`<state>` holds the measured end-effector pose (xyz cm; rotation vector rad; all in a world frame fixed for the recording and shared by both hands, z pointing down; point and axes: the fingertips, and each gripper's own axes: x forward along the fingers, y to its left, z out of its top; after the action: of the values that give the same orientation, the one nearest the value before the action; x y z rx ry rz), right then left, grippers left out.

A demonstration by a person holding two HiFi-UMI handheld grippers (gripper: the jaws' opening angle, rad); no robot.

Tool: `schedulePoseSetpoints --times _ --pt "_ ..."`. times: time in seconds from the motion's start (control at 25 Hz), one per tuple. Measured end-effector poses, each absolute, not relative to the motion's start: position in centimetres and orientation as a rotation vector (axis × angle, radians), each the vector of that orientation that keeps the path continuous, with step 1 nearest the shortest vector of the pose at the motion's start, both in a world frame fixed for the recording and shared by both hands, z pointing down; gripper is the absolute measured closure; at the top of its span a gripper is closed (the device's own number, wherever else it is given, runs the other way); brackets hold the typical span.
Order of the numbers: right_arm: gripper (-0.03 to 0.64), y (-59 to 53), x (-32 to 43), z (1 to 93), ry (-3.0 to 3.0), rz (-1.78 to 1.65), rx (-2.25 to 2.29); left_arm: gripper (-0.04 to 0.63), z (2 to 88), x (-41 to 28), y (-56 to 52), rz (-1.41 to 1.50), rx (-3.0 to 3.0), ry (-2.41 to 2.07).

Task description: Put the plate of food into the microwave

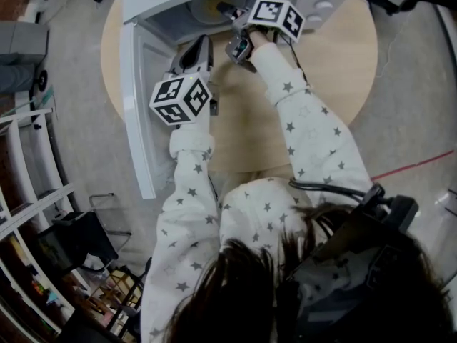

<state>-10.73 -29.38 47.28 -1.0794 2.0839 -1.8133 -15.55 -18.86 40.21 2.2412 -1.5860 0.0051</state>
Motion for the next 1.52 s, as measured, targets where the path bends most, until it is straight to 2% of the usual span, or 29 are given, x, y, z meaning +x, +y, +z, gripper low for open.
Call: schedulePoseSetpoints --times 0.44,0.72,0.96,1.12,1.24,1.32,1.36,1.44,1.52 --pt "0.376 -28.4 -10.4 47.3 2.559 -1.593 -1.363 0.594 39.9 -15.8 -18.7 -0.02 2.251 -1.571" --pt "0.377 -28.4 -9.0 47.0 2.718 -1.309 -1.616 0.594 40.1 -15.6 -18.5 -0.016 2.254 -1.557" --pt "0.377 -26.4 -8.7 46.6 2.628 -1.369 -1.479 0.594 40.3 -15.4 -18.3 -0.027 2.251 -1.552" --pt "0.379 -23.5 -8.5 44.3 2.581 -1.428 -1.195 0.594 40.0 -15.2 -17.9 -0.056 2.256 -1.552" --pt "0.485 -20.7 -7.6 42.0 2.513 -1.468 -0.952 0.594 39.6 -14.3 -17.2 -0.084 2.268 -1.532" --pt "0.519 -19.6 -6.6 41.1 2.458 -1.488 -0.878 0.594 39.5 -13.7 -16.7 -0.089 2.273 -1.522" --pt "0.578 -19.3 -6.1 40.8 2.441 -1.495 -0.865 0.594 39.4 -13.4 -16.5 -0.091 2.273 -1.517" --pt "0.609 -18.8 -5.5 40.4 2.44 -1.494 -0.853 0.594 39.4 -12.7 -16.2 -0.099 2.273 -1.505" --pt "0.611 -17.9 -5.2 39.9 2.444 -1.503 -0.817 0.594 39.2 -11.8 -15.5 -0.099 2.278 -1.482"
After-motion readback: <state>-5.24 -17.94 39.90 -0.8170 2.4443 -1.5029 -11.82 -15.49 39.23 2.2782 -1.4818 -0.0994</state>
